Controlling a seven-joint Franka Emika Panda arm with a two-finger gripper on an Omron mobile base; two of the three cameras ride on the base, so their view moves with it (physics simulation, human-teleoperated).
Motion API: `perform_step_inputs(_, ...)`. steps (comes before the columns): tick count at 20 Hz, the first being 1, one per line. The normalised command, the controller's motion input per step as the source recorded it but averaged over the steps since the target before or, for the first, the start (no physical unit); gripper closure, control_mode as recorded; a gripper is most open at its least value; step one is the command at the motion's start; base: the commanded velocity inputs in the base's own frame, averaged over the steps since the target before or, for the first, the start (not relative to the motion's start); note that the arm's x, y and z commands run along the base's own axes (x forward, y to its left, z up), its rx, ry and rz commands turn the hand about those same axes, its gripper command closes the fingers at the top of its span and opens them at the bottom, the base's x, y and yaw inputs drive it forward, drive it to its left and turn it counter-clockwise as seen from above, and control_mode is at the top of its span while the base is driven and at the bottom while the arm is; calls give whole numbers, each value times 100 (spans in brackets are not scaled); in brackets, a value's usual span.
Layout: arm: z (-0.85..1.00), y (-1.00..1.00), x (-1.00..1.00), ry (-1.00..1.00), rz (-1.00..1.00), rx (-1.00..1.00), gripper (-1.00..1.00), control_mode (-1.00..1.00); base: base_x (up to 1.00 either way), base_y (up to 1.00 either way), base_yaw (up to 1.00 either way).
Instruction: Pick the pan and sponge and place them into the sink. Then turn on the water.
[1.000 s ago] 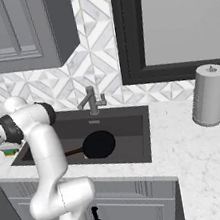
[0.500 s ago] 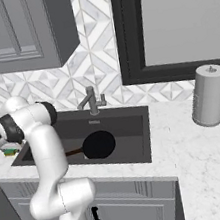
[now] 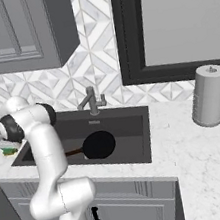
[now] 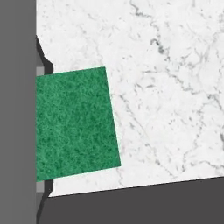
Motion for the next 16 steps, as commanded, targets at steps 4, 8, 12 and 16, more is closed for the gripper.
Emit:
perform_step_inputs(4,34,-37,-92,-47,-20,10,100,-100,0,0,0)
perform_step_inputs(8,53,-62,-94,-65,-12,21,100,-100,0,0,0)
perform_step_inputs(12,75,-91,-52,-41,-19,31,100,-100,0,0,0)
perform_step_inputs(16,83,-100,-26,-10,-26,40,100,-100,0,0,0)
